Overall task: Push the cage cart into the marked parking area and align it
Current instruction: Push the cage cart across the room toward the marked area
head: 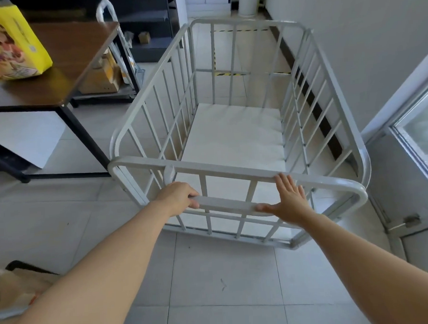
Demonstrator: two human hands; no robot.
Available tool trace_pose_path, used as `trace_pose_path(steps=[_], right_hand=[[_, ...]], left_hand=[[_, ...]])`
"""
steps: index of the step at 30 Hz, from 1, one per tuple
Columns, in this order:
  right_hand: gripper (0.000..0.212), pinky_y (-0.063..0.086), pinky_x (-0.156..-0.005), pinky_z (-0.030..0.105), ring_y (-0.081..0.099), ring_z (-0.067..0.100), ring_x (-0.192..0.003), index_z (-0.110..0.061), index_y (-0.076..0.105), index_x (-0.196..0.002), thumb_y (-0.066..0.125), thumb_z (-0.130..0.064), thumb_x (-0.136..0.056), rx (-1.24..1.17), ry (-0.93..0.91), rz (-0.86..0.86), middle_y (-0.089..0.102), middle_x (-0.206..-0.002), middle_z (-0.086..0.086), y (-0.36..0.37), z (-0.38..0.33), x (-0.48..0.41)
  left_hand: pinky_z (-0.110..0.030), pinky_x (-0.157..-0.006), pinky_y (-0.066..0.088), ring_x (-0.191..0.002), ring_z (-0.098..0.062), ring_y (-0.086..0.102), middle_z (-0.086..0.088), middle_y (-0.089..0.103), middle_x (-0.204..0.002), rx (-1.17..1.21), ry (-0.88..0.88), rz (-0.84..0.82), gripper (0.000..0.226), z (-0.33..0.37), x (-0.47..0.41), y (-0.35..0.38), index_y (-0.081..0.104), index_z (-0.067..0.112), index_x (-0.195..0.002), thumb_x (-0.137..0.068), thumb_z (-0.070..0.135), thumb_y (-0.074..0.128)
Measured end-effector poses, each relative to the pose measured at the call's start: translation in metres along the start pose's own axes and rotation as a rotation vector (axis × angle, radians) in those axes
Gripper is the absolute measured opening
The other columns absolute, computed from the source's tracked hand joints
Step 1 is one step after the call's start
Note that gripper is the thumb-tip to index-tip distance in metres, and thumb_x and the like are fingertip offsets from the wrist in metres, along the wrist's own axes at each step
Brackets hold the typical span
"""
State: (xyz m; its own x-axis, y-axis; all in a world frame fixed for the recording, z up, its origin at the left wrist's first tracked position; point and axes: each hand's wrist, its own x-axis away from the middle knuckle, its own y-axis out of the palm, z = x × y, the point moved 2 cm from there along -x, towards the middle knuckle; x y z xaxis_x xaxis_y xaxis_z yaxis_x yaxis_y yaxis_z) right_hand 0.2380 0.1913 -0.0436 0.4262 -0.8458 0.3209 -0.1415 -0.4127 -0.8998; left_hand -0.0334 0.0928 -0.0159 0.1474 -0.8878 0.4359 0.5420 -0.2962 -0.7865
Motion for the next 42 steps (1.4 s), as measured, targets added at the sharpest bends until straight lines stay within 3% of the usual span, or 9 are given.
trace_pose_path(steps=[11, 14, 15, 18, 19, 21, 26, 34, 42], right_hand=[[0.127, -0.008, -0.118, 0.038, -0.019, 0.025, -0.145, -0.006, -0.011, -0.150, 0.048, -0.081, -0.067, 0.096, -0.049, -0.095, -0.019, -0.157, 0.011, -0.038, 0.020, -0.071], [0.126, -0.008, -0.117, 0.038, -0.019, 0.026, -0.145, -0.005, -0.011, -0.150, 0.047, -0.081, -0.067, 0.111, -0.057, -0.105, -0.019, -0.157, 0.012, -0.052, 0.034, -0.092], [0.126, -0.008, -0.117, 0.038, -0.019, 0.026, -0.145, -0.005, -0.011, -0.150, 0.047, -0.081, -0.068, 0.115, -0.060, -0.110, -0.019, -0.157, 0.012, -0.057, 0.039, -0.099], [0.126, -0.007, -0.118, 0.038, -0.018, 0.026, -0.145, -0.005, -0.011, -0.150, 0.046, -0.080, -0.068, 0.122, -0.073, -0.112, -0.018, -0.157, 0.011, -0.072, 0.056, -0.122], [0.126, -0.006, -0.118, 0.038, -0.017, 0.026, -0.145, -0.005, -0.011, -0.150, 0.046, -0.080, -0.068, 0.128, -0.077, -0.109, -0.018, -0.157, 0.012, -0.076, 0.061, -0.130], [0.125, -0.006, -0.119, 0.038, -0.017, 0.026, -0.145, -0.005, -0.011, -0.150, 0.046, -0.081, -0.068, 0.140, -0.082, -0.102, -0.018, -0.157, 0.012, -0.085, 0.071, -0.147], [0.134, -0.006, -0.118, 0.037, -0.016, 0.025, -0.146, -0.004, -0.011, -0.150, 0.031, -0.087, -0.052, 0.164, -0.070, -0.121, -0.017, -0.158, 0.012, -0.109, 0.088, -0.190], [0.120, -0.004, -0.120, 0.039, -0.015, 0.028, -0.146, -0.002, -0.012, -0.149, 0.041, -0.077, -0.073, 0.210, -0.028, -0.136, -0.017, -0.157, 0.014, -0.135, 0.096, -0.265], [0.121, -0.004, -0.119, 0.039, -0.014, 0.029, -0.146, -0.002, -0.011, -0.150, 0.043, -0.076, -0.072, 0.164, 0.007, -0.136, -0.016, -0.158, 0.014, -0.158, 0.073, -0.347]], left_hand=[[-0.020, -0.053, 0.025, -0.051, -0.007, 0.038, 0.000, 0.042, -0.046, 0.024, -0.060, 0.041, 0.034, 0.033, -0.056, -0.022, 0.042, 0.011, -0.059, -0.084, 0.009, 0.065], [-0.024, -0.062, 0.037, -0.068, -0.009, 0.029, -0.003, 0.060, -0.060, 0.055, -0.082, 0.051, 0.021, 0.046, -0.078, -0.024, 0.059, 0.008, -0.064, -0.083, 0.010, 0.066], [-0.027, -0.072, 0.042, -0.111, -0.020, 0.055, -0.005, 0.069, -0.076, 0.064, -0.081, 0.061, 0.010, 0.051, -0.085, -0.024, 0.069, 0.006, -0.076, -0.084, 0.012, 0.066], [-0.027, -0.076, 0.043, -0.113, -0.017, 0.045, -0.001, 0.069, -0.081, 0.078, -0.087, 0.089, 0.014, 0.066, -0.110, -0.026, 0.071, 0.008, -0.096, -0.086, 0.014, 0.063], [-0.024, -0.067, 0.041, -0.068, -0.005, 0.034, 0.004, 0.064, -0.069, 0.078, -0.082, 0.095, 0.010, 0.070, -0.118, -0.026, 0.071, 0.010, -0.089, -0.086, 0.014, 0.062], [-0.023, -0.059, 0.033, -0.069, -0.016, 0.051, 0.007, 0.054, -0.059, 0.084, -0.095, 0.097, 0.013, 0.078, -0.134, -0.026, 0.067, 0.014, -0.074, -0.086, 0.015, 0.062], [-0.038, -0.103, 0.032, -0.142, -0.028, 0.026, 0.003, 0.069, -0.113, 0.138, -0.106, 0.111, 0.022, 0.091, -0.181, -0.031, 0.069, 0.022, -0.109, -0.090, 0.022, 0.058], [-0.046, -0.114, 0.018, -0.144, -0.035, 0.014, 0.005, 0.072, -0.091, 0.192, -0.112, 0.102, 0.023, 0.097, -0.259, -0.059, 0.056, 0.010, -0.071, -0.093, 0.014, 0.051], [-0.047, -0.115, 0.016, -0.145, -0.033, 0.009, 0.002, 0.068, -0.110, 0.138, -0.080, 0.072, 0.018, 0.081, -0.336, -0.113, 0.069, 0.014, -0.101, -0.092, 0.019, 0.054]])
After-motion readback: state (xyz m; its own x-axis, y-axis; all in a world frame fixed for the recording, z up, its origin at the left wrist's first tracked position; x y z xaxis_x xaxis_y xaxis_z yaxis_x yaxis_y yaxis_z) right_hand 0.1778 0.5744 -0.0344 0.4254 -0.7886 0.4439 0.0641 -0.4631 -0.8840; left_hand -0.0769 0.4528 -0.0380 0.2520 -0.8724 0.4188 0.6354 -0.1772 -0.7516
